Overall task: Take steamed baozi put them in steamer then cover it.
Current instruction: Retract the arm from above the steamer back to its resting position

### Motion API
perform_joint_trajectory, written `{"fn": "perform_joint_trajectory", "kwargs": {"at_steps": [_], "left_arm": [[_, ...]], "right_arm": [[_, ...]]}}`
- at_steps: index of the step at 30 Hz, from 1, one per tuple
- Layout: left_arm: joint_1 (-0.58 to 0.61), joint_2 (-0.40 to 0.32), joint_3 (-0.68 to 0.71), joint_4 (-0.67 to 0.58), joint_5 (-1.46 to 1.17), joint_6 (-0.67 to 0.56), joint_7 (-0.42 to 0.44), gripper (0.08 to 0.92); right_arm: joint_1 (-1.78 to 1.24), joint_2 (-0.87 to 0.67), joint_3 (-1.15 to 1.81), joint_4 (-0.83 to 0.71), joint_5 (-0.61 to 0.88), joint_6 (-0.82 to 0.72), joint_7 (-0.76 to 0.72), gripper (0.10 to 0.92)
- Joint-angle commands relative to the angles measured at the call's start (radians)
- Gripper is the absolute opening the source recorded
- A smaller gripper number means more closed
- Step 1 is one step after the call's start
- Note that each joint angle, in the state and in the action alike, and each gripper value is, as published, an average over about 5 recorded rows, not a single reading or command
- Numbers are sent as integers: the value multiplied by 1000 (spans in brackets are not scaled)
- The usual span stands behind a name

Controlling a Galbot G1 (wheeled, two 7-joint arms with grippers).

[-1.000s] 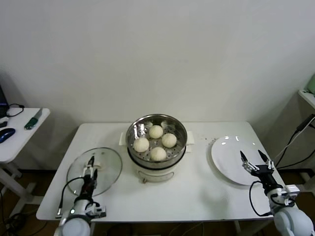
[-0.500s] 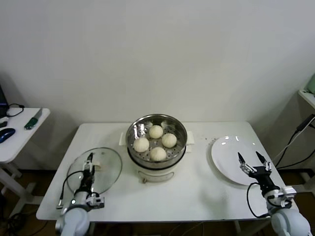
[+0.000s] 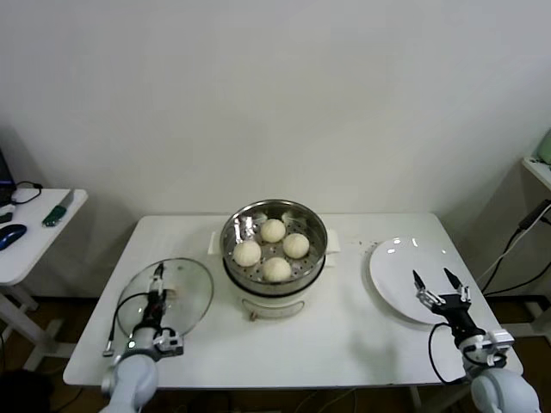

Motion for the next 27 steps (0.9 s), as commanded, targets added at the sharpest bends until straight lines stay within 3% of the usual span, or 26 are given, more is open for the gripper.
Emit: {"fn": "perform_joint_trajectory", "kwargs": {"at_steps": [1, 10, 13, 27], "left_arm": [[-32, 3, 3, 39, -7, 1, -7, 823], [-41, 7, 5, 56, -37, -8, -10, 823], [-45, 8, 6, 60, -48, -13, -14, 787], [-43, 10, 6, 59, -79, -25, -16, 385]], "right_arm": [[-2, 7, 1, -3, -12, 4, -5, 823], [-2, 17, 1, -11, -23, 9, -11, 823], [-2, 21, 2, -13, -27, 11, -14, 823], [4, 41, 3, -28, -49, 20, -23, 823]]}}
